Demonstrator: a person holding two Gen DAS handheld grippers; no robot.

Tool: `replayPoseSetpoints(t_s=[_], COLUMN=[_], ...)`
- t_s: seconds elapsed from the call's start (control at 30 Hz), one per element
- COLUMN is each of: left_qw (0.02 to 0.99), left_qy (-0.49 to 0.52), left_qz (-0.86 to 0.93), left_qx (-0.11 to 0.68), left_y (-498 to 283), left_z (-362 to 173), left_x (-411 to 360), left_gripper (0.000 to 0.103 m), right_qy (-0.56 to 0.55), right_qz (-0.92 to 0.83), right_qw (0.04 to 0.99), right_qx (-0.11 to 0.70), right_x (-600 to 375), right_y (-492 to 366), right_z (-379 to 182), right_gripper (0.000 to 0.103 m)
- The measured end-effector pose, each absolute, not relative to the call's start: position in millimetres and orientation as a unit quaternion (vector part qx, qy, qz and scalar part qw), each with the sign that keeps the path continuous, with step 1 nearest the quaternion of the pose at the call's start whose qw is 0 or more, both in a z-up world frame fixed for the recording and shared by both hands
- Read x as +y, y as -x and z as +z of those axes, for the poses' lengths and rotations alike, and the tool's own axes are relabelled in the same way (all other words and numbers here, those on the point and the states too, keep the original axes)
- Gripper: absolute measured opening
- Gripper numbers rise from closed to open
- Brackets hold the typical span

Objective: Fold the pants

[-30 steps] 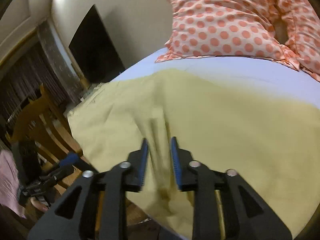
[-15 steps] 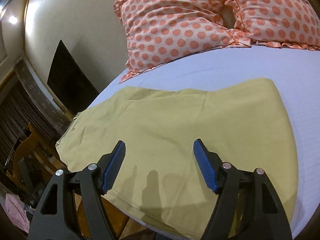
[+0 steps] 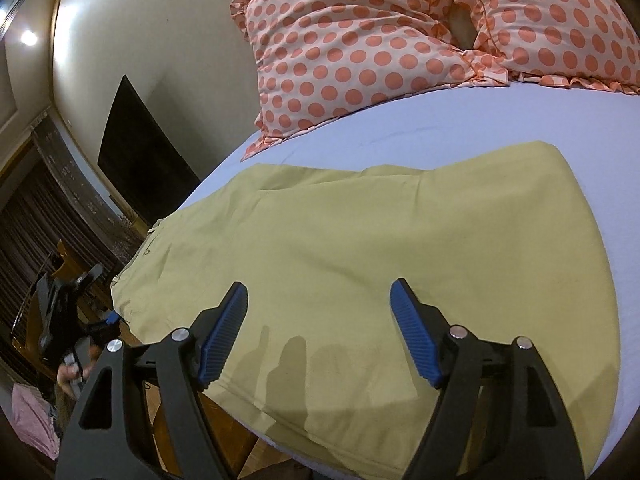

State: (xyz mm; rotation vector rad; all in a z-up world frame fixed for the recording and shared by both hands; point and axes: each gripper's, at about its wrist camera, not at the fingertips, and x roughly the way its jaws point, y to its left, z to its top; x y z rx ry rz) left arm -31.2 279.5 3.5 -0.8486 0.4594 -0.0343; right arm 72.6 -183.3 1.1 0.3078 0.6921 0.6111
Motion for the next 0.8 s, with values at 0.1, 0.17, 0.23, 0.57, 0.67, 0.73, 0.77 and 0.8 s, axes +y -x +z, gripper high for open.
replayPoseSetpoints(t_s=[0.1, 0.17, 0.23, 0.57, 0.67, 0.73, 0.77, 0.8], left_qw=[0.877, 0.865, 0.853, 0.932, 0.959, 0.963, 0.959, 0.954], left_qy=[0.425, 0.448, 0.458, 0.148, 0.018, -0.055, -0.084, -0.103], left_qz=[0.025, 0.037, 0.07, 0.131, 0.053, -0.035, -0.08, -0.11], left_qx=[0.222, 0.222, 0.24, 0.306, 0.277, 0.261, 0.258, 0.259], left_y=[18, 12, 3, -43, -58, -57, -54, -51], left_z=[4, 4, 4, 107, 145, 150, 145, 138], left_x=[307, 324, 336, 236, 137, 60, 24, 1], left_gripper=[0.088, 0.079, 0.051, 0.012, 0.014, 0.018, 0.018, 0.019], right_qy=[-0.153, -0.155, -0.159, -0.202, -0.233, -0.254, -0.261, -0.272], right_qz=[0.298, 0.299, 0.301, 0.252, 0.212, 0.19, 0.181, 0.169], right_qw=[0.883, 0.882, 0.882, 0.905, 0.912, 0.914, 0.915, 0.916], right_qx=[0.33, 0.329, 0.326, 0.279, 0.263, 0.253, 0.249, 0.244], right_x=[-185, -188, -191, -250, -286, -308, -316, -327], right_y=[-72, -72, -71, -69, -67, -63, -61, -59], right_z=[0, 0, 1, 15, 17, 18, 18, 18], right_gripper=[0.075, 0.076, 0.079, 0.081, 0.082, 0.082, 0.082, 0.082])
